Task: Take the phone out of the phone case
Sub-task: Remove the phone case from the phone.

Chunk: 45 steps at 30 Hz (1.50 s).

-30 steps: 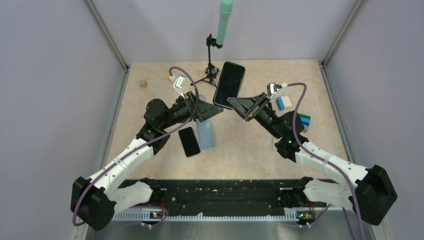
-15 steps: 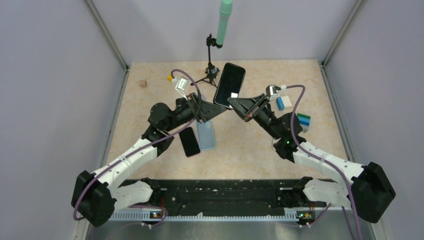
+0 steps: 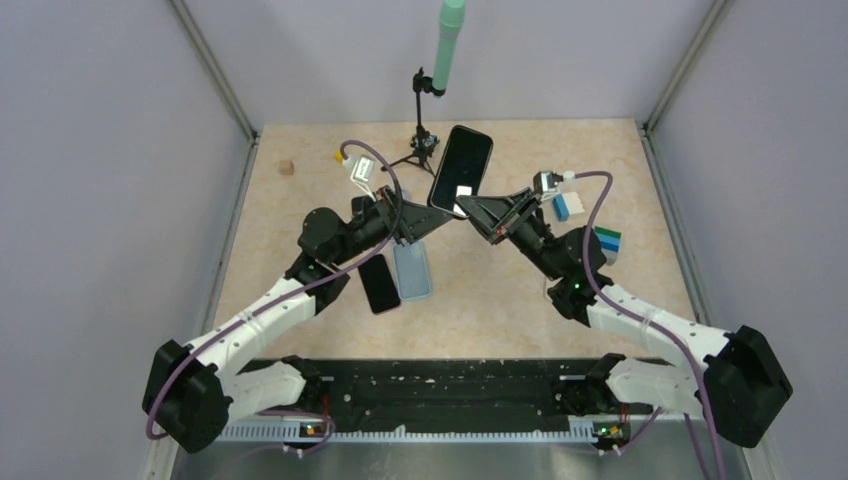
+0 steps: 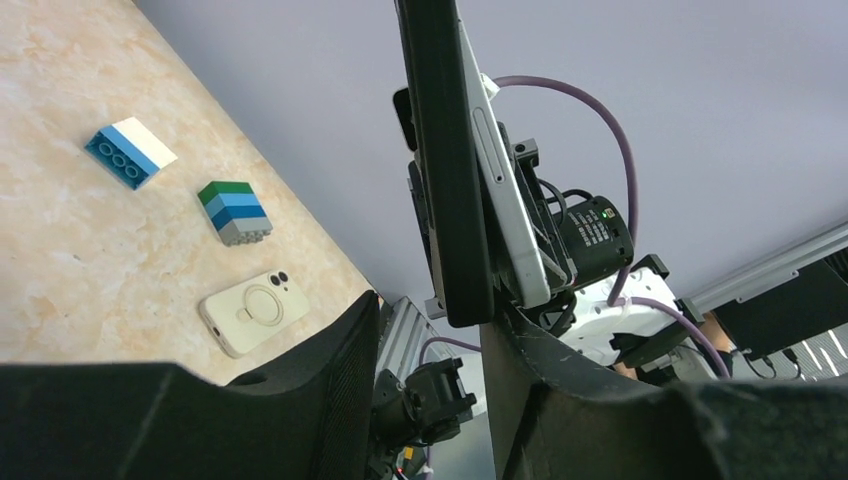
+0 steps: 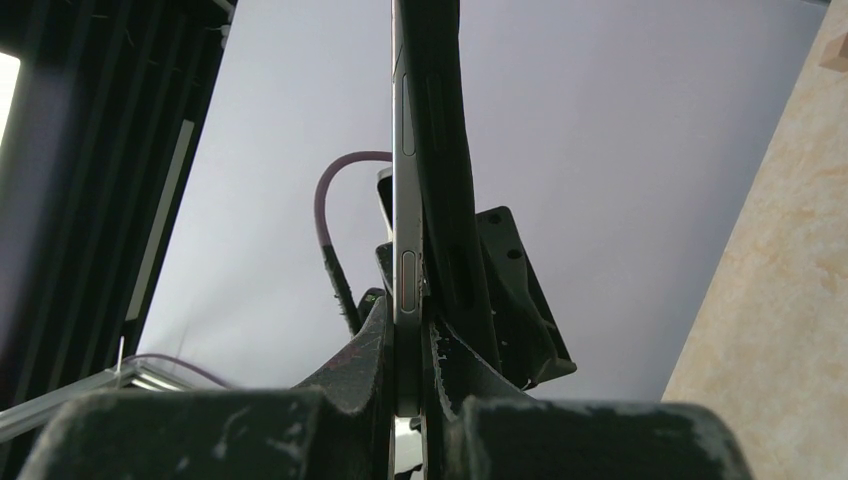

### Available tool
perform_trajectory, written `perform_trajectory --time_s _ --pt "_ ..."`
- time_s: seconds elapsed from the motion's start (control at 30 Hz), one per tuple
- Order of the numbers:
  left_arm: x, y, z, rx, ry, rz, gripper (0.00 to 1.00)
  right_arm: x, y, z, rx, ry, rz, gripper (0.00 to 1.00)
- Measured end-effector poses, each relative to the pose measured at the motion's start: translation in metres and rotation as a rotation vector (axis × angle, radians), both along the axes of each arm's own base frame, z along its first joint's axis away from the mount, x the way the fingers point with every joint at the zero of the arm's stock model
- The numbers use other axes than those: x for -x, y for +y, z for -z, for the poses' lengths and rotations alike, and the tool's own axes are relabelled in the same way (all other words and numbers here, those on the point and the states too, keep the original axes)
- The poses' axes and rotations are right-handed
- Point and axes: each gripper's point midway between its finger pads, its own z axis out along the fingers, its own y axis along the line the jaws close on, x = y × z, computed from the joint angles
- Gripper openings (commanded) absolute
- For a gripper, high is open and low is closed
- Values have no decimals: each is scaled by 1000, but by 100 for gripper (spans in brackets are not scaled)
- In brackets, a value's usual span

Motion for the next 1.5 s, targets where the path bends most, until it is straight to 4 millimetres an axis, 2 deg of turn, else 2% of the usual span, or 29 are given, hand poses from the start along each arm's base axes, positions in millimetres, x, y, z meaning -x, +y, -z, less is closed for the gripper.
perform_trajectory --time_s 0.23,0.43,0.6,0.73,0.77,0.8,0.97,1.1,1.33,1.5 --pt "-7 2 -1 10 8 -44 49 2 0 -3 -12 -5 -10 0" --pt "-14 1 2 19 39 -61 47 2 0 -3 -14 -2 -15 0" --pt "-17 0 3 28 56 -65 31 1 1 1 -5 5 -19 0" --pt "-17 0 2 28 47 -68 5 2 2 7 6 14 -24 0" --pt "-17 0 2 27 47 -68 0 1 2 9 9 18 -25 0" --pt "-17 0 4 21 46 -73 0 2 2 11 10 19 -26 0" --pt "-25 0 17 -33 75 -111 0 0 0 21 25 27 -26 0" --pt "-39 5 35 -109 123 -198 0 1 -1 32 74 28 -42 0" --pt "-76 35 67 -228 211 -450 0 31 5 41 224 -73 -148 0" --pt "-99 42 94 -299 282 -540 0 35 1 50 353 -115 -135 0"
